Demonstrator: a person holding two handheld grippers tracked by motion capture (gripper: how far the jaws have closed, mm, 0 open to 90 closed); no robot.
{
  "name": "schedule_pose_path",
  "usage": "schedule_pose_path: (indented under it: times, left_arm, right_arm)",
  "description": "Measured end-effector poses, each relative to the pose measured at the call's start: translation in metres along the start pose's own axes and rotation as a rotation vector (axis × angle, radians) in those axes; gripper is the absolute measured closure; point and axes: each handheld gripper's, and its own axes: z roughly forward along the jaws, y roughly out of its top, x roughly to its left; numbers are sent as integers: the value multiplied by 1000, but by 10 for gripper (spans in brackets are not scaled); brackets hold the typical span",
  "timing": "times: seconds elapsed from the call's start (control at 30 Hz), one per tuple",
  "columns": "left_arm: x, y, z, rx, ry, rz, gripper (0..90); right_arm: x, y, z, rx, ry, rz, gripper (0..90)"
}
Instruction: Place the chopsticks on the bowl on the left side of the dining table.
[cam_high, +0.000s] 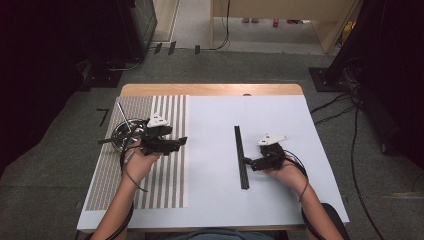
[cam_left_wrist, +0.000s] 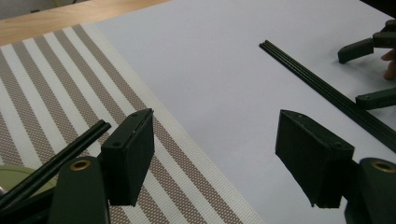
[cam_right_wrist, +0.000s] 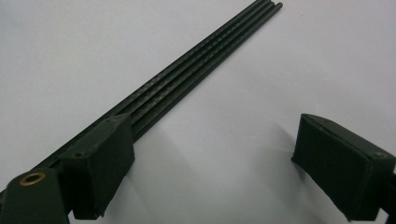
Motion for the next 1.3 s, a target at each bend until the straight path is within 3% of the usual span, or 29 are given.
schedule_pose_path:
  times: [0.23, 0.37, 0.57, 0.87, 0.97, 1.3]
  left_arm:
    - [-8, -3, 10, 24, -19, 28, 268]
    - [-13, -3, 12, 11, -31, 39, 268]
    - [-22, -9, 24, -20, -15, 98, 266]
    - [-29, -17, 37, -11, -36, 108, 261]
    - [-33, -18, 44, -5, -33, 143, 254]
    - [-46, -26, 60, 17, -69, 196, 250]
  right_arm:
    - [0, 0, 0, 0, 0, 0, 119]
    - [0, 0, 0, 0, 0, 0, 119]
    - [0, 0, 0, 0, 0, 0, 118]
    - [0, 0, 0, 0, 0, 1, 118]
    - [0, 0, 0, 0, 0, 1, 118]
    - [0, 0, 0, 1, -1, 1, 119]
